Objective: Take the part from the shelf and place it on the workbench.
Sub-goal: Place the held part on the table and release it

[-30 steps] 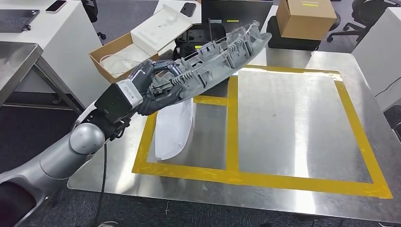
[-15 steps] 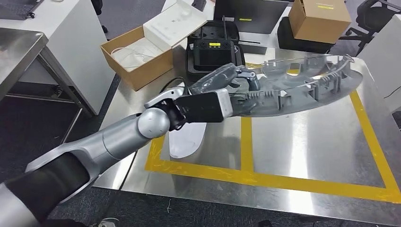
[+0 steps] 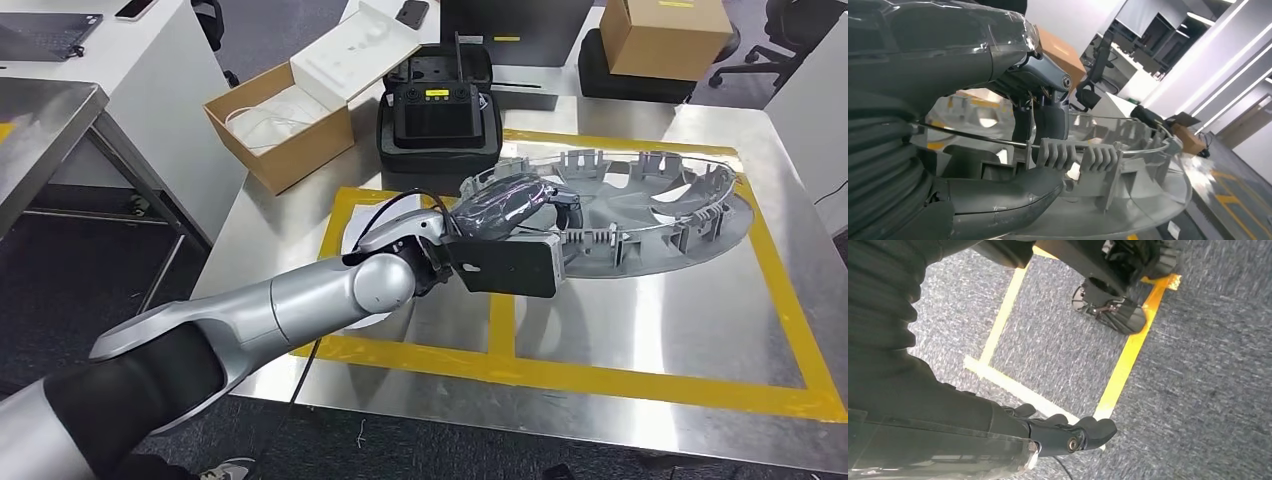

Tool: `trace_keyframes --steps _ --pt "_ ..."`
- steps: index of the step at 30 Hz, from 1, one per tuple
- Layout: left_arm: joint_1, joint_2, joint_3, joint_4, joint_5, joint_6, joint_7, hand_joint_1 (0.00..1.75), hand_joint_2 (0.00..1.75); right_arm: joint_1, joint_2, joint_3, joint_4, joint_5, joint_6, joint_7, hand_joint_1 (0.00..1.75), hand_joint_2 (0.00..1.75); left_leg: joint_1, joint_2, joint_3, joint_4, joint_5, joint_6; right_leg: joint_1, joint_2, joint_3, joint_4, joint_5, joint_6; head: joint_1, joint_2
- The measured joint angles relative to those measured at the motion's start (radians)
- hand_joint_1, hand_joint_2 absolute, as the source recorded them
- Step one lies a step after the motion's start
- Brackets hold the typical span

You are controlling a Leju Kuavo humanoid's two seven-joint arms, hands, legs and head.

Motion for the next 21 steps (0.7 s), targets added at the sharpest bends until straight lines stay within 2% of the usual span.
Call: trace_keyframes --steps 1,2,7,8,11,13,14,16,17,18,19,20,21 --pt "0.0 -0.001 -0.003 0.008 0.001 0.001 -0.006 1.75 1.75 0.001 0.0 0.002 0.0 0.001 0.001 0.0 0.0 1.75 0.0 0.0 -0.024 0.051 -0.017 0.0 0.002 0.0 0.0 0.001 0.0 -0.001 0.0 0.0" --pt "0.001 -0.002 -0.005 0.016 0.003 0.002 -0.013 1.75 1.75 0.001 0.0 0.003 0.0 0.003 0.002 0.0 0.0 1.75 0.0 0.0 -0.038 0.08 -0.02 0.001 0.003 0.001 0.0 0.001 0.0 -0.001 0.0 0.0" --pt "0.002 -0.002 -0.007 0.026 0.007 0.003 -0.026 1.75 1.75 0.0 0.0 0.004 0.0 0.007 0.004 0.0 0.0 1.75 -0.001 0.0 -0.04 0.079 -0.001 0.003 0.005 0.003 0.0 0.002 0.0 -0.001 0.0 0.0" --pt "0.002 -0.004 -0.007 0.03 0.007 0.003 -0.03 1.75 1.75 -0.001 0.0 0.006 0.0 0.009 0.004 0.0 0.0 1.75 -0.002 -0.001 -0.012 0.023 0.03 0.006 0.005 0.004 0.0 0.005 -0.002 -0.001 0.0 0.0" --pt "0.006 -0.014 -0.005 0.057 -0.036 0.05 -0.019 1.75 1.75 -0.004 -0.004 0.012 0.0 0.018 0.007 0.012 0.0 1.75 -0.008 -0.005 0.082 -0.171 0.112 0.029 0.007 0.007 -0.009 0.017 -0.005 0.015 0.0 0.0" --pt "0.008 -0.016 -0.004 0.07 -0.072 0.08 -0.001 1.75 1.75 -0.003 -0.007 0.014 0.0 0.025 0.009 0.023 0.0 1.75 -0.004 -0.005 0.088 -0.187 0.115 0.039 0.006 0.005 -0.019 0.036 -0.022 0.03 0.003 0.0" --pt "0.008 -0.016 -0.004 0.074 -0.083 0.085 0.004 1.75 1.75 -0.003 -0.009 0.015 0.0 0.028 0.01 0.027 0.0 1.75 -0.001 -0.004 0.089 -0.189 0.117 0.042 0.004 0.004 -0.031 0.069 -0.045 0.038 0.005 0.0" --pt "0.009 -0.017 -0.004 0.084 -0.095 0.086 0.01 1.75 1.75 -0.002 -0.012 0.018 0.0 0.033 0.011 0.032 0.0 1.75 0.001 -0.003 0.089 -0.189 0.119 0.045 -0.005 -0.001 -0.08 0.189 -0.109 0.054 0.007 0.0" --pt "0.011 -0.017 -0.004 0.09 -0.098 0.085 0.011 1.75 1.75 -0.001 -0.013 0.019 0.0 0.035 0.012 0.033 0.0 1.75 0.001 -0.003 0.089 -0.189 0.119 0.045 -0.01 -0.002 -0.105 0.248 -0.131 0.059 0.007 0.0" --pt "0.013 -0.018 -0.004 0.097 -0.099 0.083 0.012 1.75 1.75 -0.001 -0.014 0.02 0.0 0.037 0.013 0.034 0.0 1.75 0.002 -0.003 0.089 -0.189 0.119 0.045 -0.014 -0.002 -0.12 0.282 -0.139 0.063 0.008 0.0" --pt "0.015 -0.018 -0.005 0.103 -0.101 0.08 0.011 1.75 1.75 -0.001 -0.014 0.021 0.0 0.039 0.015 0.034 0.0 1.75 0.004 -0.003 0.089 -0.189 0.119 0.044 -0.017 -0.003 -0.117 0.278 -0.126 0.065 0.008 0.0" --pt "0.016 -0.019 -0.005 0.109 -0.104 0.078 0.011 1.75 1.75 -0.002 -0.014 0.022 0.0 0.041 0.016 0.034 0.0 1.75 0.005 -0.003 0.089 -0.189 0.119 0.043 -0.019 -0.003 -0.101 0.247 -0.102 0.067 0.007 0.0" --pt "0.017 -0.021 -0.005 0.115 -0.107 0.075 0.01 1.75 1.75 -0.004 -0.014 0.023 0.0 0.042 0.018 0.034 0.0 1.75 0.006 -0.003 0.09 -0.189 0.119 0.041 -0.021 -0.004 -0.068 0.18 -0.066 0.067 0.007 0.0"
